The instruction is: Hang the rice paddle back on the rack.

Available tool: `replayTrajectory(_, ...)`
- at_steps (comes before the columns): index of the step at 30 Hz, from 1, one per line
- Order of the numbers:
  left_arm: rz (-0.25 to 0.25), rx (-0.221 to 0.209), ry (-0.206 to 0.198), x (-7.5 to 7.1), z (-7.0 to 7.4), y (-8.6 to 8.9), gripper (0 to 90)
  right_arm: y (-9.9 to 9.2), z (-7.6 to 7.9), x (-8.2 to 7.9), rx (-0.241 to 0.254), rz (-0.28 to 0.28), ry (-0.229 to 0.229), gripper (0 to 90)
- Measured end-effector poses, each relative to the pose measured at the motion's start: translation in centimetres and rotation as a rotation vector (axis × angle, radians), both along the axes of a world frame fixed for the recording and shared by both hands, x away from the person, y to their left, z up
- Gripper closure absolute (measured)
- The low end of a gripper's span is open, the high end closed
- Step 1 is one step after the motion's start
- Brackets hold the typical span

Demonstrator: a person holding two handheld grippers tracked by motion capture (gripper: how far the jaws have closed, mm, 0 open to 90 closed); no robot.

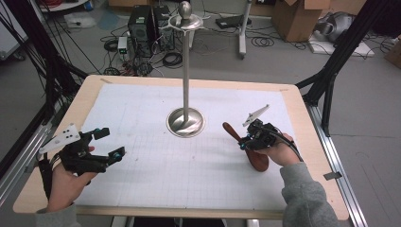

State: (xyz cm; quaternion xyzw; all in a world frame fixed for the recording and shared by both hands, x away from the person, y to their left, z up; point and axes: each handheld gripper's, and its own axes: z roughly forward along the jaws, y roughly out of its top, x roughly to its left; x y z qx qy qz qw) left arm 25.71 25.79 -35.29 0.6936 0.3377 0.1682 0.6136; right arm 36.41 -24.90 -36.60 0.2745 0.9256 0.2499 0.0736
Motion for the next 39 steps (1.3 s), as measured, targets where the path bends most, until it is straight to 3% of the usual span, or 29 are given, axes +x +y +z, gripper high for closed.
replayTrajectory(12,-0.002,0.003,0.001,0.1,0.0,-0.2,2.0,-1.7,0.9,-0.6,0.163,-0.017,-0.075,76.7)
replayTrajectory(39,-0.001,0.005,0.001,0.0,0.0,-0.1,2.0,-2.6,3.4,-1.5,0.424,-0.057,-0.255,77.1)
